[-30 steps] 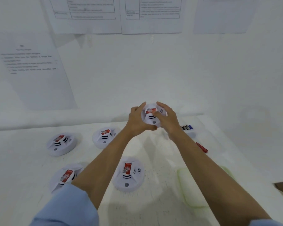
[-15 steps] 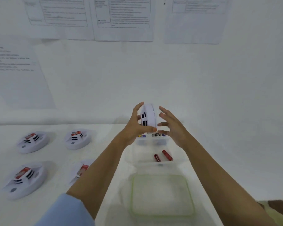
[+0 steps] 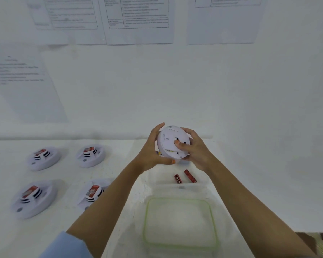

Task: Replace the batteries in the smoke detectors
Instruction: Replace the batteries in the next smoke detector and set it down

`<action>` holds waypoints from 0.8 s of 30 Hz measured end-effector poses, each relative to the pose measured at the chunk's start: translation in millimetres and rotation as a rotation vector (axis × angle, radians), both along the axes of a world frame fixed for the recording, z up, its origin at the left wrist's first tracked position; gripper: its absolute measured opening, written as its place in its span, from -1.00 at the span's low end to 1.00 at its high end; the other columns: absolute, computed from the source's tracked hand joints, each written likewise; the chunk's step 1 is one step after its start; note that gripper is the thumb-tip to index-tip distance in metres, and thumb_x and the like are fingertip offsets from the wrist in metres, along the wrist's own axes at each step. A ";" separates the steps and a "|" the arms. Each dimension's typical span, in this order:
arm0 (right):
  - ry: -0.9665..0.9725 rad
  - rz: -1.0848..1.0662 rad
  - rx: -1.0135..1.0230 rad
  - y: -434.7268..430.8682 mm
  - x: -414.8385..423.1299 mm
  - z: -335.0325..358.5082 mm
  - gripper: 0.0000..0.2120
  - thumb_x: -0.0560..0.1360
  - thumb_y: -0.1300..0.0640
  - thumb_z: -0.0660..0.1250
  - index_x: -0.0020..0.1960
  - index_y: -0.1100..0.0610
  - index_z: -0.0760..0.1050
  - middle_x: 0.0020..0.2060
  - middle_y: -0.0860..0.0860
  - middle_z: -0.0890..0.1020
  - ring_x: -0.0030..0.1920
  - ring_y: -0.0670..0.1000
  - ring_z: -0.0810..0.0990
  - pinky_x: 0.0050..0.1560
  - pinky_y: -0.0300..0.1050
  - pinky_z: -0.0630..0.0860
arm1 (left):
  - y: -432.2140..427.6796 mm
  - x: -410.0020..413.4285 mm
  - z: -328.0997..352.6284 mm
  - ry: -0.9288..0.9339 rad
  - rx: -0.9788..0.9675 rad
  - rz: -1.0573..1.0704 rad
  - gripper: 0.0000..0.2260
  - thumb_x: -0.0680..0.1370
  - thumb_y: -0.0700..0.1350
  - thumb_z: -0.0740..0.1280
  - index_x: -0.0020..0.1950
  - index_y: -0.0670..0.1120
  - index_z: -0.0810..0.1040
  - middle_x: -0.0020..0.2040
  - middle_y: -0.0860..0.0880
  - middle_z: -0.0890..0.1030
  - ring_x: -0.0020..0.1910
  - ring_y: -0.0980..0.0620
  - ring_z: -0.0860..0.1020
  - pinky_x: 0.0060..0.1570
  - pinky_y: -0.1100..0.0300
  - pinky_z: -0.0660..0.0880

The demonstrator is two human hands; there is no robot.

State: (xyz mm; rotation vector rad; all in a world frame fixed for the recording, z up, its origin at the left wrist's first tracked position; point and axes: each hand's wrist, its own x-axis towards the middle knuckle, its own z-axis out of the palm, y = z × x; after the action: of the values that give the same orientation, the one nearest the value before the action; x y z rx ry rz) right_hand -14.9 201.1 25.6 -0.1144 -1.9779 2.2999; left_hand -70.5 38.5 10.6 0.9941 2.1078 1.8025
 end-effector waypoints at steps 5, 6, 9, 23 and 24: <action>0.070 -0.043 0.122 -9.5 -0.5 -3.1 -0.58 0.40 0.18 0.44 0.15 -0.11 0.37 0.02 -0.03 0.51 0.02 -0.02 0.55 -0.17 -0.08 0.64 | -1.7 2.3 -5.6 0.087 -0.002 0.010 -0.06 0.13 -0.32 0.54 0.39 -0.06 0.14 0.26 0.17 0.34 0.16 0.41 0.40 0.01 0.44 0.46; 0.077 -0.040 0.126 -10.9 -0.5 -3.8 -0.57 0.40 0.18 0.44 0.15 -0.11 0.37 0.03 -0.02 0.52 0.04 -0.01 0.55 -0.15 -0.05 0.64 | -1.8 2.1 -7.1 0.093 0.006 0.011 -0.05 0.12 -0.32 0.55 0.39 -0.07 0.13 0.26 0.16 0.35 0.17 0.39 0.40 0.01 0.43 0.46; 0.092 -0.041 0.158 -13.0 -0.4 -4.1 -0.54 0.39 0.18 0.45 0.19 -0.09 0.37 0.08 0.03 0.52 0.08 0.00 0.53 -0.12 -0.01 0.63 | -3.4 0.4 -10.5 0.102 0.026 0.026 -0.03 0.11 -0.30 0.56 0.41 -0.10 0.14 0.26 0.14 0.37 0.18 0.35 0.42 0.02 0.42 0.47; 0.079 -0.040 0.181 -20.3 -2.3 -4.3 -0.57 0.39 0.14 0.45 0.15 -0.14 0.36 0.10 0.03 0.49 0.05 -0.02 0.54 -0.19 -0.08 0.64 | -6.2 -7.8 -19.2 0.121 0.059 0.057 -0.04 0.08 -0.31 0.57 0.39 -0.14 0.18 0.24 0.13 0.41 0.17 0.32 0.44 0.04 0.38 0.48; 0.079 -0.032 0.180 -20.5 -2.8 -4.5 -0.57 0.40 0.15 0.45 0.16 -0.13 0.35 0.10 0.03 0.49 0.04 -0.03 0.54 -0.20 -0.09 0.64 | -6.2 -8.0 -19.5 0.116 0.063 0.061 -0.06 0.09 -0.33 0.56 0.38 -0.13 0.19 0.23 0.13 0.42 0.16 0.32 0.45 0.02 0.38 0.49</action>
State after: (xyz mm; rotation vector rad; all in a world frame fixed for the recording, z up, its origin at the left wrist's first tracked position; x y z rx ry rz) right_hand -17.6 180.6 21.1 -0.0394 -2.1149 2.0618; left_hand -78.5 32.4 -8.9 1.0866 2.1836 1.8934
